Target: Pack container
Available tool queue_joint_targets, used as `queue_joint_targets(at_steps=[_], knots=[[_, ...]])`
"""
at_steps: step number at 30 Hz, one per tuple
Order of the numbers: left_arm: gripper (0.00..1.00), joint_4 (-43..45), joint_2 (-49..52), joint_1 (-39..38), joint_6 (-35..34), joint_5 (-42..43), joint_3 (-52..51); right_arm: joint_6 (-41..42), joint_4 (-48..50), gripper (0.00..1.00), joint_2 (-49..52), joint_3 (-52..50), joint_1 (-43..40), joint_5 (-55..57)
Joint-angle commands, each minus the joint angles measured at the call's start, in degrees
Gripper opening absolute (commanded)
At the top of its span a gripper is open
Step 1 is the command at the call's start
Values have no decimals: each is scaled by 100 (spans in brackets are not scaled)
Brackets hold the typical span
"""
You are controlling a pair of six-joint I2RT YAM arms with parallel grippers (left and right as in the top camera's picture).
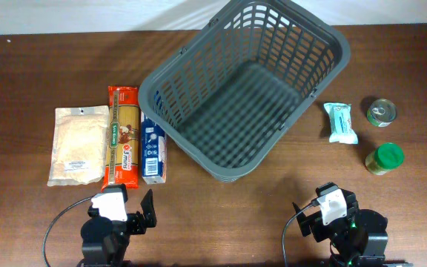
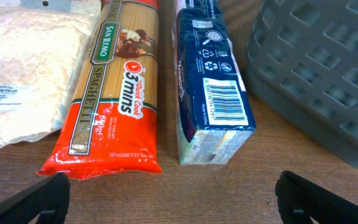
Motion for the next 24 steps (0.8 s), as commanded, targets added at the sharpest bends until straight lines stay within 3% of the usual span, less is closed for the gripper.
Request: queue_joint_targets(at_steps=[1, 19, 24], knots=[[99, 13, -2, 33, -26, 44, -28, 61, -17, 99, -2, -24, 39, -74], [99, 13, -2, 33, -26, 44, -28, 61, -20, 99, 0, -24, 39, -74], [99, 295, -2, 35, -9, -313, -28, 61, -17, 99, 0, -24, 39, -76]])
